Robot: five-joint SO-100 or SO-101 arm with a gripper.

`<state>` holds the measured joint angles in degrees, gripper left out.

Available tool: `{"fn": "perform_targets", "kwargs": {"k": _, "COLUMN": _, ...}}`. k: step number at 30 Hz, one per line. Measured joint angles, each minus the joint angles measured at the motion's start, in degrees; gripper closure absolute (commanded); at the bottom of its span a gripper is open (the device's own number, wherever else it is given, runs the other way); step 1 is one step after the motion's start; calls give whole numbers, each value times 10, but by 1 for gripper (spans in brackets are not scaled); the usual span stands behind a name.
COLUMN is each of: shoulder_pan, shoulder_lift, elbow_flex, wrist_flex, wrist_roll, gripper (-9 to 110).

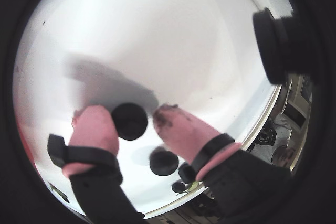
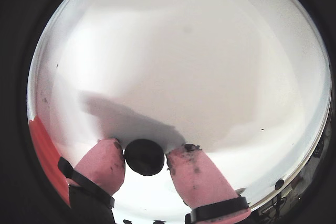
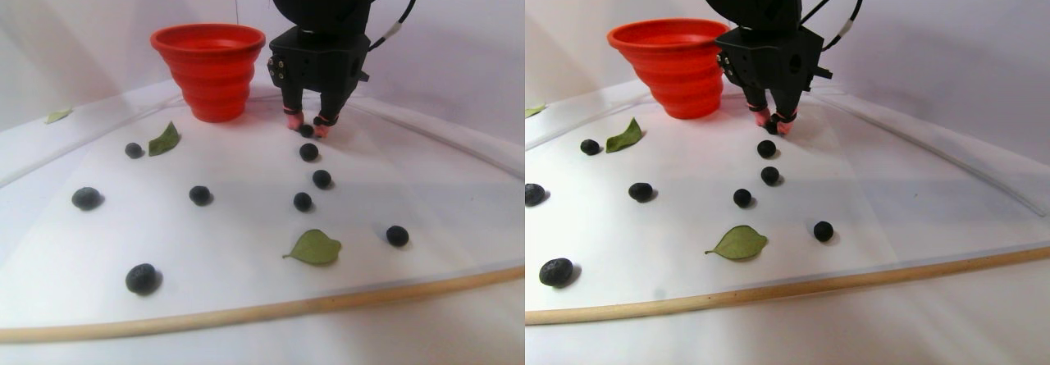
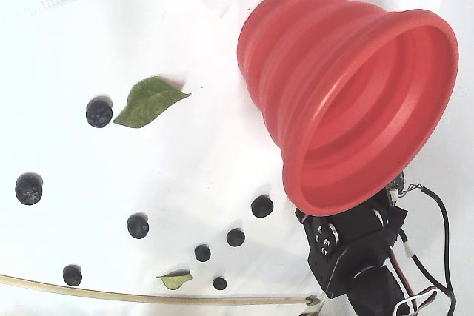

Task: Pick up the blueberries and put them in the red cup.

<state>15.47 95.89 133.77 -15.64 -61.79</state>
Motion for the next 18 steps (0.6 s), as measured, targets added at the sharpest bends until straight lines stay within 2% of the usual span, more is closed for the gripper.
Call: {"fn": "perform_targets", "kwargs": {"k": 18, "shoulder_pan": 0, "shoulder_lift": -2, "elbow_flex": 5, "wrist_flex": 3, "wrist_roll": -8, "gripper": 91}}
